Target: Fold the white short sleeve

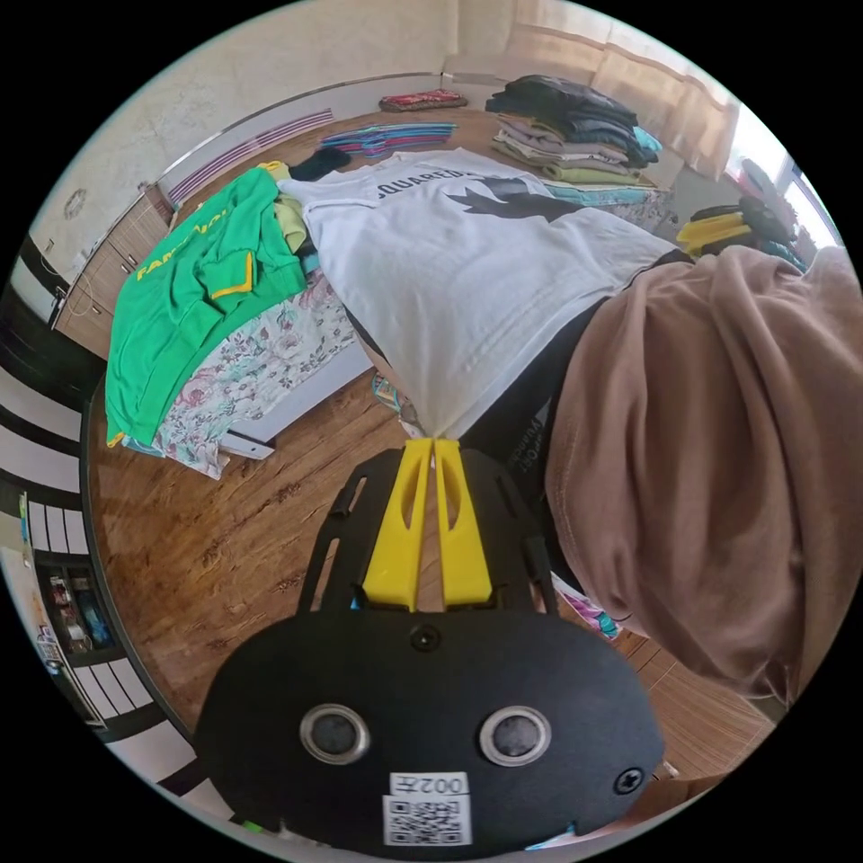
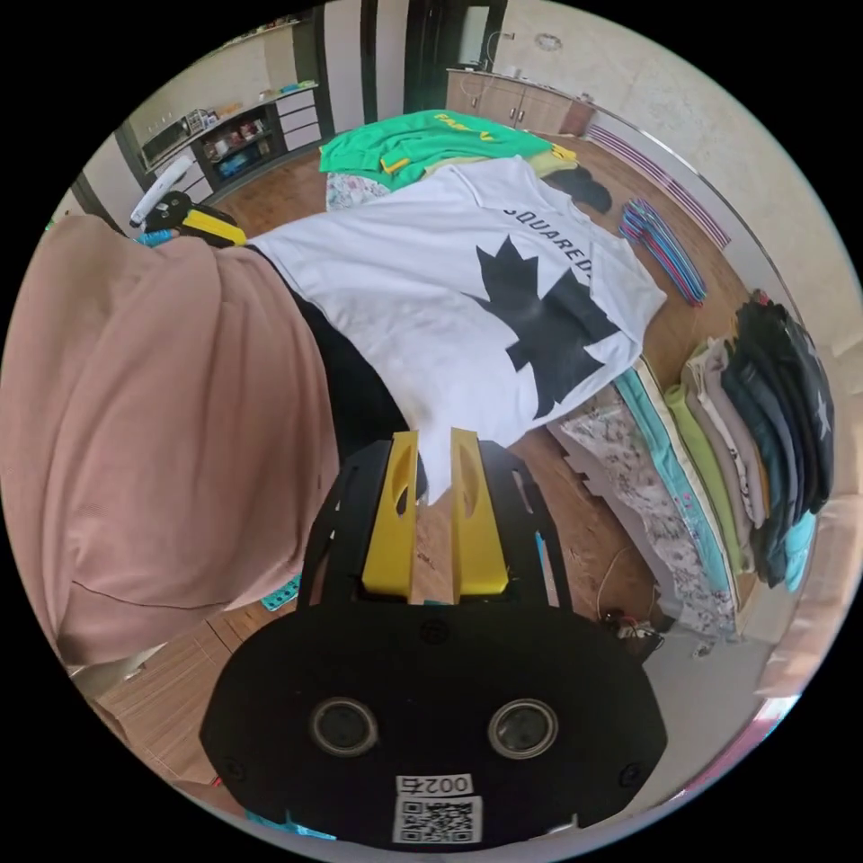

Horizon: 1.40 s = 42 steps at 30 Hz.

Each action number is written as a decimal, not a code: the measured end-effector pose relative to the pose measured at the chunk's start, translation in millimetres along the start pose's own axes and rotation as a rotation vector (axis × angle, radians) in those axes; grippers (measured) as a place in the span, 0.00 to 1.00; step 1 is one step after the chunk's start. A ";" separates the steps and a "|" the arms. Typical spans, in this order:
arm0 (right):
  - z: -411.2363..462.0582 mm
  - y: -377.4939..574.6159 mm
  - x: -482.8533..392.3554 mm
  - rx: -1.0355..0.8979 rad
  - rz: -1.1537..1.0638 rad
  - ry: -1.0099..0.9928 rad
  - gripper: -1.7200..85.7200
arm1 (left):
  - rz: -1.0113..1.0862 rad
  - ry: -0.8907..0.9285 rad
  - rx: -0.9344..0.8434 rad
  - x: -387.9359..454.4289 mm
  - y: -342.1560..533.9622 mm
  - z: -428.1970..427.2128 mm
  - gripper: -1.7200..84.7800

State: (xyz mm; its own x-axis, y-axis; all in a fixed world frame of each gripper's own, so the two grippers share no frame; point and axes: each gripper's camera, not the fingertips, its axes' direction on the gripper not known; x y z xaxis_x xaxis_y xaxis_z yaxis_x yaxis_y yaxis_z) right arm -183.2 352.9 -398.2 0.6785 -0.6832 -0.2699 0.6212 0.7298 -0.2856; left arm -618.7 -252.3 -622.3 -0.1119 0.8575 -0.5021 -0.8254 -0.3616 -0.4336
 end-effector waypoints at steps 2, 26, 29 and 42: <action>7.5 20.1 12.0 -0.020 0.032 -0.003 0.09 | -0.006 0.007 0.000 -2.1 -1.5 0.4 0.01; 46.2 153.5 83.7 0.033 0.321 -0.028 0.08 | 0.029 0.007 -0.098 -12.9 -48.6 8.6 0.01; 42.5 163.8 94.0 0.103 0.405 -0.044 0.08 | 0.034 0.005 -0.110 -13.3 -54.9 9.4 0.01; -80.1 185.0 126.7 0.316 0.501 0.299 0.01 | 0.150 -0.090 -0.001 -25.9 -71.4 -74.7 0.01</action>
State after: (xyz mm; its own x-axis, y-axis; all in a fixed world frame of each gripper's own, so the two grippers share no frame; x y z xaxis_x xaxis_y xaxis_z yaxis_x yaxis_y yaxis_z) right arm -13.7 399.3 -558.9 0.8054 -0.2038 -0.5565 0.3747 0.9027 0.2117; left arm -515.6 -276.0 -634.3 -0.2831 0.8232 -0.4922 -0.7949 -0.4885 -0.3599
